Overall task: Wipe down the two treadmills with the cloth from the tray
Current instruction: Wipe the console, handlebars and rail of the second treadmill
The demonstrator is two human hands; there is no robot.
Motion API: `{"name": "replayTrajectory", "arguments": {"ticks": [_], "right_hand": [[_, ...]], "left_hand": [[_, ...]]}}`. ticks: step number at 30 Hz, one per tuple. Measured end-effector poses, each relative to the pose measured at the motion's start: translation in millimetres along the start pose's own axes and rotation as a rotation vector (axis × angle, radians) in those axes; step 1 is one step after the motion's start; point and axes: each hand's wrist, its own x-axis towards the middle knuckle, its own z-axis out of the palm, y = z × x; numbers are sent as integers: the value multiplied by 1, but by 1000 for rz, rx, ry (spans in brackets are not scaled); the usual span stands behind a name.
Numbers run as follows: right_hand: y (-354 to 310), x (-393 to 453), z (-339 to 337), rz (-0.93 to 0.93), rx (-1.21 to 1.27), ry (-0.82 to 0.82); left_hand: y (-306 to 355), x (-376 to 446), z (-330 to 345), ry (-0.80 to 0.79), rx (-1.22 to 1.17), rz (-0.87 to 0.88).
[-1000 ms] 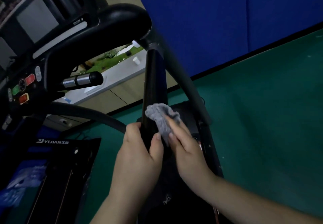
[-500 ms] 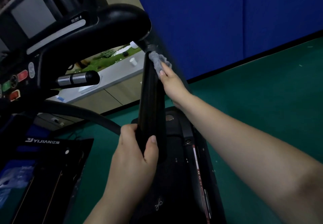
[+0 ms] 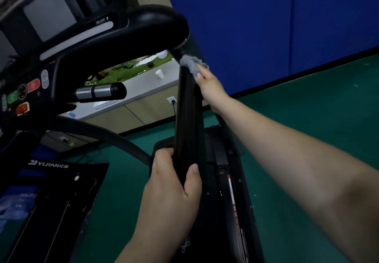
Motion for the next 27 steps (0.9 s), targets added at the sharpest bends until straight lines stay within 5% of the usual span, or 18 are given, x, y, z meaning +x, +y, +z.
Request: {"name": "replayTrajectory", "arguments": {"ticks": [5,10,17,24,27], "right_hand": [[-1,-24,6,89,-22,39],[3,-121,2,-85,-74,24],[-59,-181,-27,-354,-507,-16],[-105,-176,2,-545,-875,-256],[-102,-178,12,-471,-901,-358]], "left_hand": [[-1,0,0,-6,26,3],[0,0,1,16,1,-5],[-21,-3,-9,-22,-177,6],[-43,11,-30,500,-469,-74],[-35,25,-22,291,-578,-58]]}}
